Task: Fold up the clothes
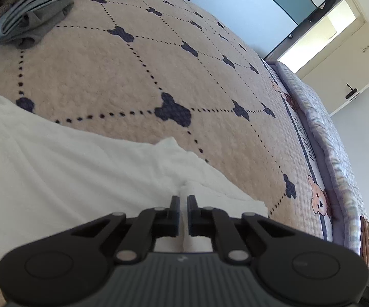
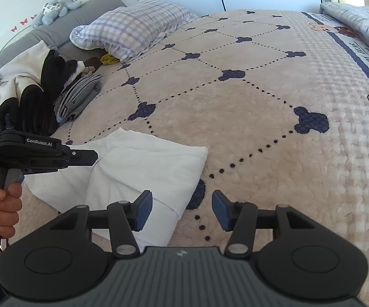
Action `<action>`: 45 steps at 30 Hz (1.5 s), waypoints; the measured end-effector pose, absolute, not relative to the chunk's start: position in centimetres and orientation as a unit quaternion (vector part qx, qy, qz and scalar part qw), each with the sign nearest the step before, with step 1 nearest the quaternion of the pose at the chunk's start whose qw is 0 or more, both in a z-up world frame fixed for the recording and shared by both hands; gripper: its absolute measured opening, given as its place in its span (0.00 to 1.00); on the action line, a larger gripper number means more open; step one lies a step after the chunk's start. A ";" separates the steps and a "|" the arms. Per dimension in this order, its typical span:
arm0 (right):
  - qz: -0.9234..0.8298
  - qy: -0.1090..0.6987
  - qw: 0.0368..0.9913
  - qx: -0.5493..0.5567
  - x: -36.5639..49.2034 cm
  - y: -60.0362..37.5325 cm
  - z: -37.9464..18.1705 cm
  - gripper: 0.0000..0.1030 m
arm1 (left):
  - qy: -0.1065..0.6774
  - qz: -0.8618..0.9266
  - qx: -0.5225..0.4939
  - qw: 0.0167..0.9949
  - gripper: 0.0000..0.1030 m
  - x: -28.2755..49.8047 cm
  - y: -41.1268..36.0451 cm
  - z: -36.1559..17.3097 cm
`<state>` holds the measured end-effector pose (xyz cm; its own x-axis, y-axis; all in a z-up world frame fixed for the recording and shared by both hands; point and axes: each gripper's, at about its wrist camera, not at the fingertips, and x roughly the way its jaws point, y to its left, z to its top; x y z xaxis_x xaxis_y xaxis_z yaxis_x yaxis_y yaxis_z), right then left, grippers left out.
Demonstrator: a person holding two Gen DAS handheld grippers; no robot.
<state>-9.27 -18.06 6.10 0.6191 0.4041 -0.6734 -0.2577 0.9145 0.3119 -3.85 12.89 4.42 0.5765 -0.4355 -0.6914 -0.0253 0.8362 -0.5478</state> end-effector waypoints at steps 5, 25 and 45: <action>0.189 0.398 0.893 0.090 -9.2 -17.9 6.1 0.54 | 0.446 -0.162 -0.289 0.831 0.50 -4.6 12.7 4.0; 0.310 0.334 0.886 -0.086 -11.9 -4.1 4.1 0.52 | 0.454 -0.177 -0.239 0.840 0.09 -2.9 11.1 3.6; 0.329 0.336 0.875 0.114 -10.5 -4.8 5.1 0.07 | 0.429 -0.169 -0.260 0.848 0.04 -2.1 13.3 4.9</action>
